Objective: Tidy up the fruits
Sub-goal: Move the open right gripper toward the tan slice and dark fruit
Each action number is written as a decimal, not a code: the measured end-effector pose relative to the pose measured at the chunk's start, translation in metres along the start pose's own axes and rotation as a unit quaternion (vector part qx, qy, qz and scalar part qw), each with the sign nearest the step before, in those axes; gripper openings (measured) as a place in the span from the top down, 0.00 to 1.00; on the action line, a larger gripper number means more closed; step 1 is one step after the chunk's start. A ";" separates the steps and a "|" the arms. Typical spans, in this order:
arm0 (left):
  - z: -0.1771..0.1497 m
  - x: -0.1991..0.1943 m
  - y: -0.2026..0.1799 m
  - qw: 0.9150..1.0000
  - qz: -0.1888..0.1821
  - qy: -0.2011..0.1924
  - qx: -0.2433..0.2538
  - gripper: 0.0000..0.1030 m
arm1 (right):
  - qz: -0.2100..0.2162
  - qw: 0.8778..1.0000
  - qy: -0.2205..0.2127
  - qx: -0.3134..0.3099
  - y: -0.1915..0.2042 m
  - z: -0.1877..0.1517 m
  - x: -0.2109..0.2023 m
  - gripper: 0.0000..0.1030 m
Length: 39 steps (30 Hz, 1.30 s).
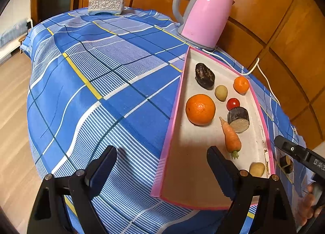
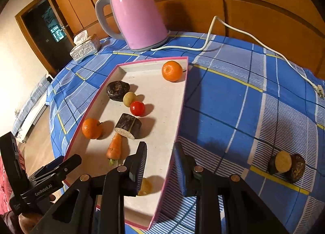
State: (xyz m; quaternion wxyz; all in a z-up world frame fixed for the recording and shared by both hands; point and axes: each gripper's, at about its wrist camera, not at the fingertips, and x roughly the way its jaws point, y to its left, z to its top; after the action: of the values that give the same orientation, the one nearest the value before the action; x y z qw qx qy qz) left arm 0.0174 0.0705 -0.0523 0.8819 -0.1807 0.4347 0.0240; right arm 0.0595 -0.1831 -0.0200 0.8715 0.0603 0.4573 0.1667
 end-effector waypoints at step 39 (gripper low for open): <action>-0.002 0.000 -0.010 1.000 0.006 -0.001 0.020 0.12 | -0.168 0.962 -0.062 0.207 -0.154 -0.058 -0.080 0.74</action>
State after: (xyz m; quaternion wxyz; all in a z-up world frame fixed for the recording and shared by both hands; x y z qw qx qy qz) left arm 0.0180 0.0603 -0.0501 0.8856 -0.1600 0.4355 0.0208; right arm 0.0063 -0.3582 -0.0305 0.8819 0.1714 0.4308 -0.0848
